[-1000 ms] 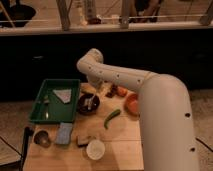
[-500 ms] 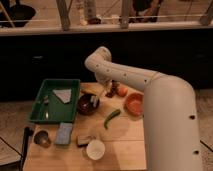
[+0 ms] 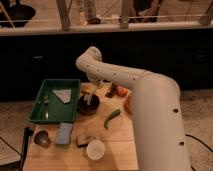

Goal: Wipe purple bowl with brush

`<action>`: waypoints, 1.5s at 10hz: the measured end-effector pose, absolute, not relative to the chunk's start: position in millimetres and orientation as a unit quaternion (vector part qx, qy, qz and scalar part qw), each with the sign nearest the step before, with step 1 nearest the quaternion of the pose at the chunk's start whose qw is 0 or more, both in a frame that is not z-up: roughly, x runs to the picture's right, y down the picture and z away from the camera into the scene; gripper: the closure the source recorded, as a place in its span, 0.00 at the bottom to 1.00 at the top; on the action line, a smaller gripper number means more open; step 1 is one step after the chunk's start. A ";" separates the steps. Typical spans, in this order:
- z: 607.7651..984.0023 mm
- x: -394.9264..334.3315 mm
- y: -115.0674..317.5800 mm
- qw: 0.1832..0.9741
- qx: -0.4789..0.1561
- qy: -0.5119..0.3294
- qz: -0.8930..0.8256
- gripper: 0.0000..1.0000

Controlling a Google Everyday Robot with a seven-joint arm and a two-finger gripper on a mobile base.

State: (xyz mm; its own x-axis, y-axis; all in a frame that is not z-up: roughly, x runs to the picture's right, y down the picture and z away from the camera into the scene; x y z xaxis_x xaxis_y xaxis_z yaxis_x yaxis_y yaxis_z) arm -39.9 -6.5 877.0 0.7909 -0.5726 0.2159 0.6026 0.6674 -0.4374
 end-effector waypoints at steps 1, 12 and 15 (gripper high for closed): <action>875.1 -43.8 -0.8 0.906 -0.255 -0.038 -0.336 1.00; 867.9 5.2 -20.5 0.917 -0.274 0.015 -0.288 1.00; 868.7 7.4 -23.5 0.921 -0.270 0.020 -0.279 1.00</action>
